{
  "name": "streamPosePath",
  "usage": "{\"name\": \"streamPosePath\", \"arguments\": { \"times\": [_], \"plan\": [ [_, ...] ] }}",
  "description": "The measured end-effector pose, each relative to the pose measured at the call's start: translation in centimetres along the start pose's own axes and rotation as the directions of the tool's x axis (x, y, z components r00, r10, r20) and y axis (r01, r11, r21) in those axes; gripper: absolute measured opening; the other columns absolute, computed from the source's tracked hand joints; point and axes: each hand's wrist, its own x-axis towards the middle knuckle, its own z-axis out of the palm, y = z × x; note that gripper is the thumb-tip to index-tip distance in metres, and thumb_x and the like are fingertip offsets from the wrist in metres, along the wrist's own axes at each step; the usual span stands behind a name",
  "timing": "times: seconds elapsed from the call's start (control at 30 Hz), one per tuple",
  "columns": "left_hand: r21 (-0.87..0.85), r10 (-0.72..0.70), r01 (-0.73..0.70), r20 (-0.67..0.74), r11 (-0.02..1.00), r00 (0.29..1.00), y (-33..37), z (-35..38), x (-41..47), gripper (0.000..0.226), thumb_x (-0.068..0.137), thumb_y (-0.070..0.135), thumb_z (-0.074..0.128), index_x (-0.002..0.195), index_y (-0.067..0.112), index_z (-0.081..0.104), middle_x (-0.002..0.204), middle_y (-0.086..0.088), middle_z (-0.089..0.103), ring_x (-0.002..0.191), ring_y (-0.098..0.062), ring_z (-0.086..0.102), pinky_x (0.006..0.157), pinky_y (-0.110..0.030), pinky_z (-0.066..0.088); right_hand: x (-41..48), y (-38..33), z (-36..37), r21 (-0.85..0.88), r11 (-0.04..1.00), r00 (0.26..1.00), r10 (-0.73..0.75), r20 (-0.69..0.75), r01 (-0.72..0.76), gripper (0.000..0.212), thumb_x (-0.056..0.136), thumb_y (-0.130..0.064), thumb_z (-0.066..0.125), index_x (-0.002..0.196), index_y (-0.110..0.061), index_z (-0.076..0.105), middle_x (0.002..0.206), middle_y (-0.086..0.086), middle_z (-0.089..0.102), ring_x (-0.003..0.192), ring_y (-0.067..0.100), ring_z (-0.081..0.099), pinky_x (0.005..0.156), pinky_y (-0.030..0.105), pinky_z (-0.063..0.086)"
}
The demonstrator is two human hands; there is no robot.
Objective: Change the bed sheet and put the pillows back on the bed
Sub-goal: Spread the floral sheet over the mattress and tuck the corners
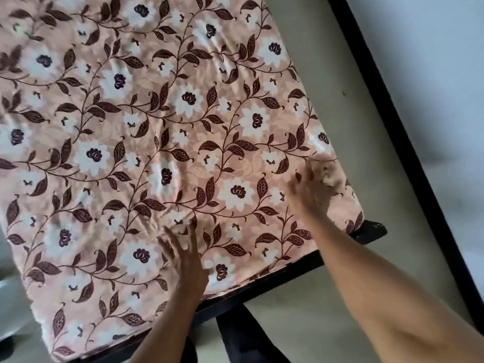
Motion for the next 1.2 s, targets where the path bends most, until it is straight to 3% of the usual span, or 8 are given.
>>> {"name": "streamPosePath", "arguments": {
  "times": [0.07,0.13,0.3,0.47,0.73,1.0,1.1,1.2],
  "plan": [
    [-0.008,0.097,-0.097,-0.018,0.995,0.995,2.4,0.2,-1.0,0.149,0.062,0.049,0.093,0.157,0.036,-0.021,0.155,-0.024,-0.042,0.146,-0.051,-0.026,0.111,-0.07,0.034,-3.0,-2.5,0.7,-0.058,0.895,0.896,-0.441,0.038,0.443,0.086,0.096,-0.069,0.028,0.165,-0.026,0.002,0.171,0.015,-0.005,0.157,0.039,0.009,0.121,0.07,0.005],
    [-0.021,0.199,-0.198,0.047,0.98,0.979,4.1,1.4,-1.5,0.146,0.06,0.052,0.093,0.16,0.032,-0.011,0.156,-0.03,-0.037,0.142,-0.057,-0.027,0.115,-0.071,0.024,-4.9,-1.8,1.7,-0.099,0.656,0.66,-0.72,0.214,0.748,0.086,0.096,-0.071,0.036,0.164,-0.035,-0.003,0.17,0.009,-0.019,0.158,0.039,-0.002,0.12,0.072,0.003],
    [0.089,0.132,-0.16,0.265,0.983,0.955,6.6,0.9,-2.5,0.12,0.083,0.062,0.071,0.158,0.034,-0.018,0.149,-0.044,-0.032,0.134,-0.058,-0.037,0.119,-0.069,-0.001,-2.3,7.0,-0.1,-0.105,0.946,0.925,-0.269,0.267,0.306,0.082,0.094,-0.081,0.023,0.154,-0.051,-0.025,0.163,-0.003,-0.038,0.153,0.047,0.002,0.109,0.082,0.017],
    [-0.022,0.08,-0.077,0.332,0.997,0.94,9.1,-2.7,-3.3,0.086,0.095,0.054,0.06,0.161,0.039,0.007,0.163,-0.03,-0.017,0.15,-0.055,0.003,0.122,-0.056,0.022,-0.2,6.7,-6.8,-0.02,0.984,0.831,-0.137,0.539,0.176,0.083,0.1,-0.065,0.041,0.158,-0.046,-0.016,0.167,0.008,-0.029,0.153,0.052,-0.004,0.111,0.082,0.013],
    [-0.106,0.043,-0.026,0.164,0.994,0.986,16.7,-8.0,-8.3,0.075,0.099,0.05,0.054,0.161,0.035,0.016,0.166,-0.023,-0.012,0.154,-0.045,0.002,0.116,-0.052,0.036,-4.0,4.1,-13.7,-0.093,0.724,0.626,-0.516,0.584,0.684,0.086,0.101,-0.054,0.048,0.162,-0.033,-0.009,0.169,0.013,-0.018,0.156,0.035,-0.014,0.117,0.071,-0.009],
    [-0.306,-0.062,0.033,-0.086,0.952,0.994,24.8,-8.6,4.5,0.077,0.098,0.037,0.061,0.161,0.035,0.018,0.166,-0.026,-0.009,0.153,-0.047,0.008,0.117,-0.055,0.034,9.0,0.7,-9.7,-0.086,0.358,0.35,-0.788,0.506,0.93,0.083,0.1,-0.024,0.056,0.164,-0.03,0.004,0.17,0.003,-0.018,0.156,0.03,-0.018,0.121,0.067,-0.01],
    [-0.419,-0.075,0.075,0.015,0.905,0.997,28.5,-6.1,9.4,0.082,0.096,0.043,0.065,0.161,0.036,0.016,0.165,-0.031,0.003,0.15,-0.053,0.008,0.123,-0.06,0.014,17.0,1.6,-8.8,-0.115,0.347,0.358,-0.807,0.469,0.931,0.098,0.094,-0.015,0.061,0.16,-0.045,-0.004,0.168,-0.005,-0.023,0.155,0.035,-0.019,0.12,0.071,0.001],
    [-0.354,-0.13,0.153,0.087,0.923,0.988,31.9,-2.6,11.1,0.103,0.088,0.05,0.068,0.16,0.035,-0.004,0.161,-0.036,-0.013,0.139,-0.057,-0.034,0.113,-0.063,-0.022,23.0,4.6,-9.8,-0.03,0.492,0.415,-0.698,0.584,0.87,0.102,0.1,-0.021,0.058,0.15,-0.054,-0.024,0.157,-0.012,-0.046,0.153,0.041,-0.022,0.119,0.066,0.019]
  ]
}}
